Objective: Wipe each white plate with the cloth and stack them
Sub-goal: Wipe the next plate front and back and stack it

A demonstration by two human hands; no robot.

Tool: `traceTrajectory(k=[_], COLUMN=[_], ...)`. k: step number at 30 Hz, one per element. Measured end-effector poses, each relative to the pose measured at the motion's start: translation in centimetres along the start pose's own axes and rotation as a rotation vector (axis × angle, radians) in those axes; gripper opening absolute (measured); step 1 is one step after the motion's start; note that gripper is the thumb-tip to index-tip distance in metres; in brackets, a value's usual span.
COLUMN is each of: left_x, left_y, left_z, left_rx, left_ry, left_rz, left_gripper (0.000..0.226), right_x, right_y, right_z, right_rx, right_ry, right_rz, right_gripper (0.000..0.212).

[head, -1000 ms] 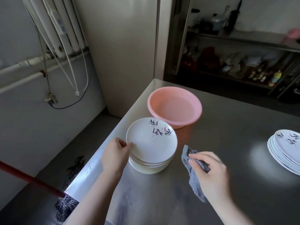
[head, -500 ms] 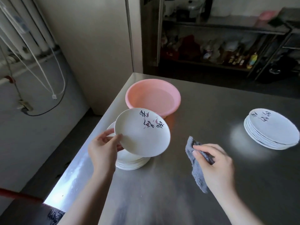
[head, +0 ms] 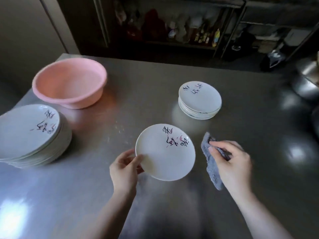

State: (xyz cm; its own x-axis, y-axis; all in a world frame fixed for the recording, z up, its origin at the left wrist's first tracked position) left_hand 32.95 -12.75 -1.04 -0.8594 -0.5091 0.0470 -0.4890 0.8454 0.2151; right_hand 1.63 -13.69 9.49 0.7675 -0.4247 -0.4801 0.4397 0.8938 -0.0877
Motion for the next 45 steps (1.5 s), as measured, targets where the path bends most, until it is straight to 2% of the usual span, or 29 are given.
traceTrajectory(k=[4,10,12,14,17,19,23,25,27,29,32,35,38,40,45], left_x=[3.5,4.8,4.7,5.0,6.1,6.5,8.8,10.0,10.6,10.7,10.5,10.4,10.3,10.2,10.4], left_y=[4.1,7.3,7.2,6.5,4.4,2.4,-0.1,-0.6,-1.0,-1.4,-1.7,-1.8,-1.9,-1.9,-1.7], left_z=[5.3,8.3,8.1,7.1,4.5,2.7,0.7,0.9,1.5,1.7,2.0,2.3,2.6,2.6,2.5], left_rx=[-0.121,-0.192,-0.18,-0.119,0.058,0.18,0.325,0.319,0.302,0.293,0.277,0.258,0.232,0.232,0.231], left_ry=[-0.003,-0.073,-0.202,-0.383,-0.771,-0.954,-0.924,-0.896,-0.87,-0.848,-0.824,-0.798,-0.786,-0.782,-0.798], left_rz=[-0.05,-0.052,-0.015,0.104,0.329,0.362,0.378,0.418,0.453,0.463,0.463,0.456,0.456,0.464,0.473], left_gripper=[0.022,0.022,0.018,0.015,0.018,0.019,0.024,0.017,0.013,0.013,0.013,0.012,0.012,0.014,0.009], right_x=[-1.5,-0.4,0.6,1.4,1.9,2.3,5.5,6.4,6.6,7.7,10.6,12.3,10.6,8.8,8.6], right_y=[-0.8,-0.7,-0.7,-0.6,-0.5,-0.7,-0.4,-0.3,-0.8,-1.3,-1.0,1.5,4.5,4.2,-0.8], right_z=[-4.6,-7.8,-8.0,-7.9,-7.0,-6.6,-8.5,-9.7,-9.9,-9.3,-7.2,-5.8,-5.9,-6.8,-8.4], right_rx=[0.032,0.056,0.076,0.085,0.047,0.022,0.077,0.125,0.135,0.076,-0.083,-0.197,-0.291,-0.265,-0.048], right_ry=[0.058,0.066,0.079,0.115,0.179,0.238,0.494,0.612,0.627,0.615,0.63,0.581,0.516,0.51,0.568], right_rz=[0.089,0.228,0.261,0.284,0.282,0.273,0.401,0.399,0.345,0.339,0.415,0.564,0.658,0.625,0.407], right_gripper=[0.014,0.017,0.02,0.026,0.028,0.026,0.02,0.021,0.024,0.027,0.027,0.028,0.027,0.028,0.024])
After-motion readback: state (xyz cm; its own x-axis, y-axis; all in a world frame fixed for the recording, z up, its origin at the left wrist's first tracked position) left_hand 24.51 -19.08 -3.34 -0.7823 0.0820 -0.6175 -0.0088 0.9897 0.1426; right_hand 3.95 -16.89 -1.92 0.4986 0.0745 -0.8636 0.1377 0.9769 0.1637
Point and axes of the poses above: each hand's wrist, its own y-axis away from the middle knuckle, its own x-axis out of the palm, z = x × y, the point moved 9 cm from there along -y, towards the middle knuckle, and after that the axes turned 12 degrees about x, right-handed, at the moved point
